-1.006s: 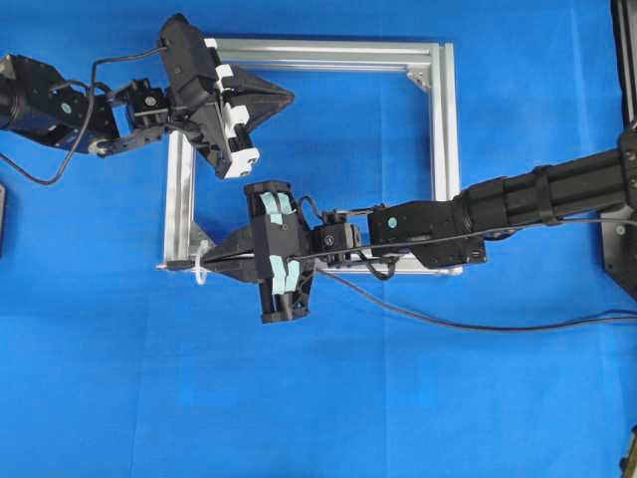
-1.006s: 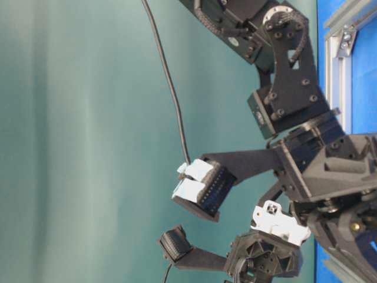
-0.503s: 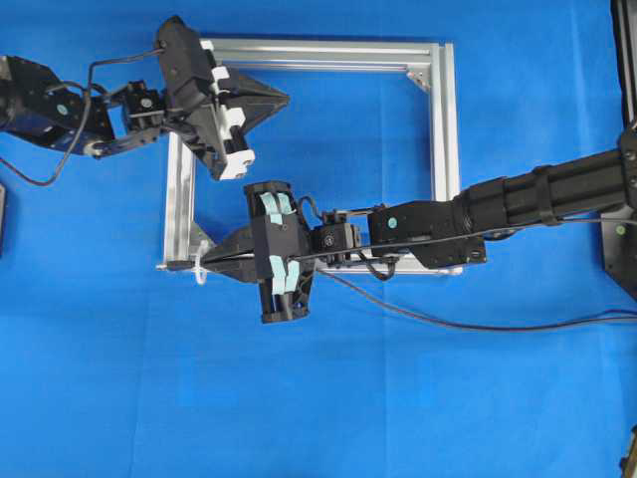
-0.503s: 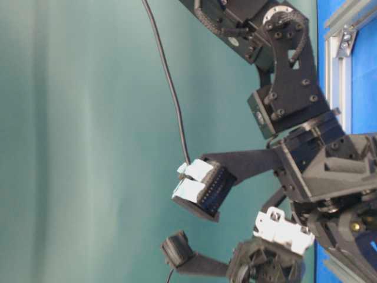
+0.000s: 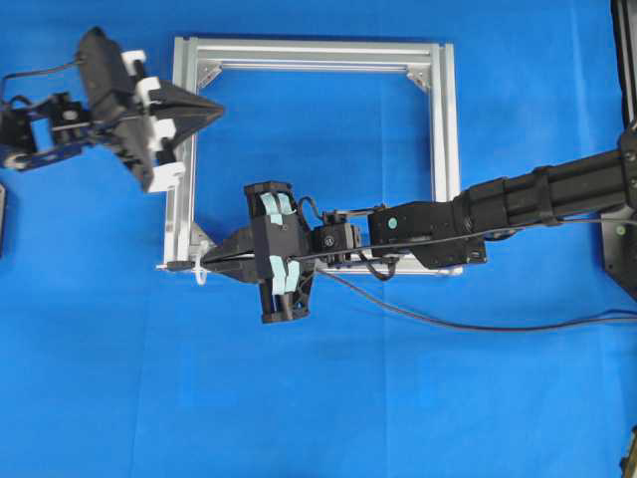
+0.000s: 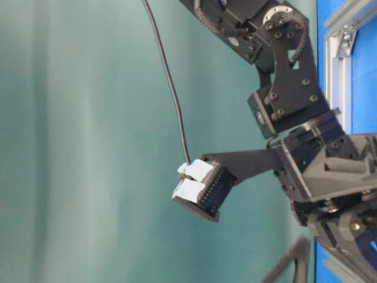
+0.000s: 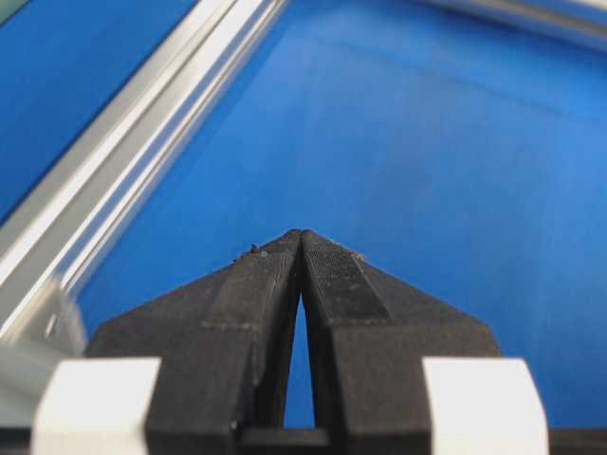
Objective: Insert the wire through the string loop located on the left side.
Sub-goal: 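Swing the left gripper over toward the plug tip beyond the loop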
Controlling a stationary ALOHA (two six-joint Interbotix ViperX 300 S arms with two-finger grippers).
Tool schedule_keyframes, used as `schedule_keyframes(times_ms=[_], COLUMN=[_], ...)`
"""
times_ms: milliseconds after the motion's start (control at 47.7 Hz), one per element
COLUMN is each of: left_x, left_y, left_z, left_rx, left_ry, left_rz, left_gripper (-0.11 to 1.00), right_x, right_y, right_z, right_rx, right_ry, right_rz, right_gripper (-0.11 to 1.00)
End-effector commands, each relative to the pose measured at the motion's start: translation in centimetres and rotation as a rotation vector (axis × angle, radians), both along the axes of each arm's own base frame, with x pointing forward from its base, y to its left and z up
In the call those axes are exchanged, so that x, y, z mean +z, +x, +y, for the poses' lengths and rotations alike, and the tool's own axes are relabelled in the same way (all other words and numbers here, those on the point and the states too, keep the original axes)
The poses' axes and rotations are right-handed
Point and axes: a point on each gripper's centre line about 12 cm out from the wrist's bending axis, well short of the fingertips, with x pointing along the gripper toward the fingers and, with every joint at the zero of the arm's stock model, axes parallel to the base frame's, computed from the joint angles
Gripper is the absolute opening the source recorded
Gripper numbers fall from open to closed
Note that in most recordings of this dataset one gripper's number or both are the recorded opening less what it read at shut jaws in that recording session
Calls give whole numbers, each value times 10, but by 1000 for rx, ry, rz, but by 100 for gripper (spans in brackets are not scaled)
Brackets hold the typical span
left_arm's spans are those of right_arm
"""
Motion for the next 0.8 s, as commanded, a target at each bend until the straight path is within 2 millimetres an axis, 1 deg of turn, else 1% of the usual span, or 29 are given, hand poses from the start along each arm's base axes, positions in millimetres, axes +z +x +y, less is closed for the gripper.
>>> schedule_keyframes(times_ms=[0, 231, 293, 398, 608, 712, 775], left_x=[7, 4, 5, 6, 6, 7, 8], left_y=[-14, -52, -58, -60, -59, -56, -53], left_z=[-3, -9, -8, -9, -10, -18, -29], left_rx=[4, 25, 35, 37, 29, -9, -58], left_ry=[8, 2, 0, -3, -9, -9, -7], left_rz=[-25, -9, -5, -3, 6, 3, -1], left_gripper=[0, 0, 0, 0, 0, 0, 0], right_x=[18, 18, 17, 18, 17, 17, 18], right_y=[5, 5, 4, 4, 4, 4, 5], right_z=[1, 1, 1, 1, 1, 1, 1], right_rx=[0, 0, -2, -2, -2, 0, 0], right_ry=[6, 7, 8, 8, 8, 7, 7], right_rz=[-44, -44, -42, -44, -42, -43, -44], right_gripper=[0, 0, 0, 0, 0, 0, 0])
